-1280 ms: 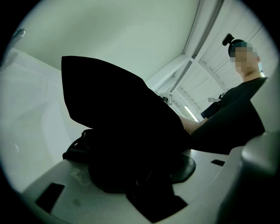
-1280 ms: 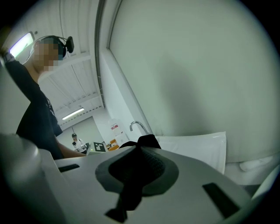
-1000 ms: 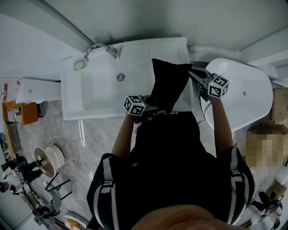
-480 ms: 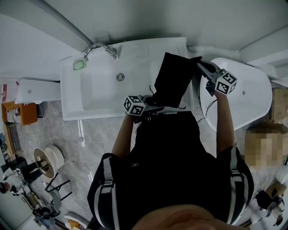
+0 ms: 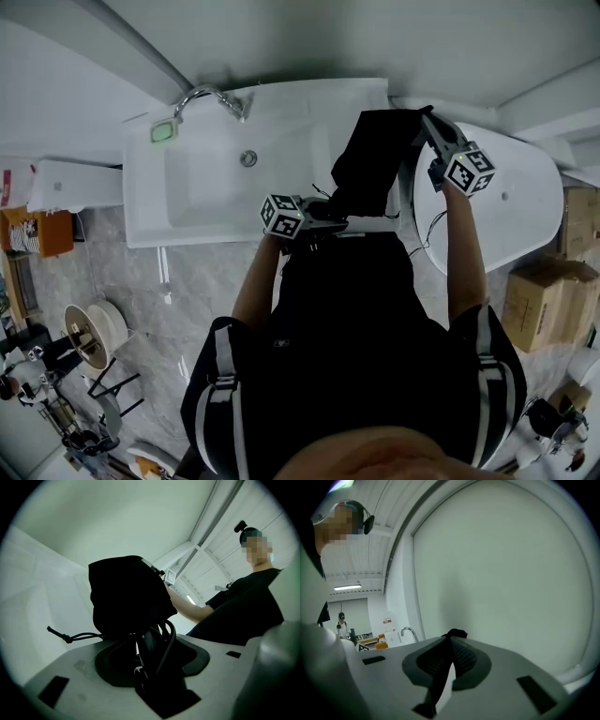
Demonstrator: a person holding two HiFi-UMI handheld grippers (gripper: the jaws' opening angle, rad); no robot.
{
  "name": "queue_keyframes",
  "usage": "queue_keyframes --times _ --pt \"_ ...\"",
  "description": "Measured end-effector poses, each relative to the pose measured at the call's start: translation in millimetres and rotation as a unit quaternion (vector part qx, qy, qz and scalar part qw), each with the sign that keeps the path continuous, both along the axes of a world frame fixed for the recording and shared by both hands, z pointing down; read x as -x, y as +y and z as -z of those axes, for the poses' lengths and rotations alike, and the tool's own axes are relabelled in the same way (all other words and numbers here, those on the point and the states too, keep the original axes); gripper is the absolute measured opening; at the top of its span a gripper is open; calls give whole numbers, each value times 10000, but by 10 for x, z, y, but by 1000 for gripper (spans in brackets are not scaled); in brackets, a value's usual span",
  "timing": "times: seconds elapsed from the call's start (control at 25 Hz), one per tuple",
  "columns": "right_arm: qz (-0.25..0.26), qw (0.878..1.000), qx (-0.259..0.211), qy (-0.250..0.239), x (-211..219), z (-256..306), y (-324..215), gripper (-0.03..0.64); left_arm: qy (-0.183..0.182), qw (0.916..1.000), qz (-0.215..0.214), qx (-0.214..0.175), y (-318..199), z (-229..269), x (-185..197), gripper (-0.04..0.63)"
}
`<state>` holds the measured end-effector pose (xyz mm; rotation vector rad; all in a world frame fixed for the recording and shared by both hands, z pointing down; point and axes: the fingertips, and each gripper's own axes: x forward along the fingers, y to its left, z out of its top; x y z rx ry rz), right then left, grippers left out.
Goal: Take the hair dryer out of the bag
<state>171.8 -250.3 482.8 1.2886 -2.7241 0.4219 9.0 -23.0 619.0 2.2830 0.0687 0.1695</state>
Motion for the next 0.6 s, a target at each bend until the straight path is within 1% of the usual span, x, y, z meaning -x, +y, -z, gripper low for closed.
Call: queue_keyframes --times 0.08,0.12,0.24,0.36,0.44,0.6 --pt "-122 9998 -113 63 3 62 -59 74 457 9986 -122 224 41 105 -39 202" --pt "-160 9997 -169 81 14 95 -84 75 727 9966 -187 352 66 168 -57 202" --pt "-263 9990 -343 128 47 204 -154 74 1461 9869 -304 609 114 357 -94 202" --pt "-423 9976 -525 184 51 316 -218 74 1997 9767 -305 730 102 550 -108 206" --pt "-585 9962 -627 149 12 391 -254 74 2143 9736 -307 729 90 614 -125 206" --pt "-948 9923 -798 66 -128 506 -319 74 2072 9752 -374 689 85 624 -164 210"
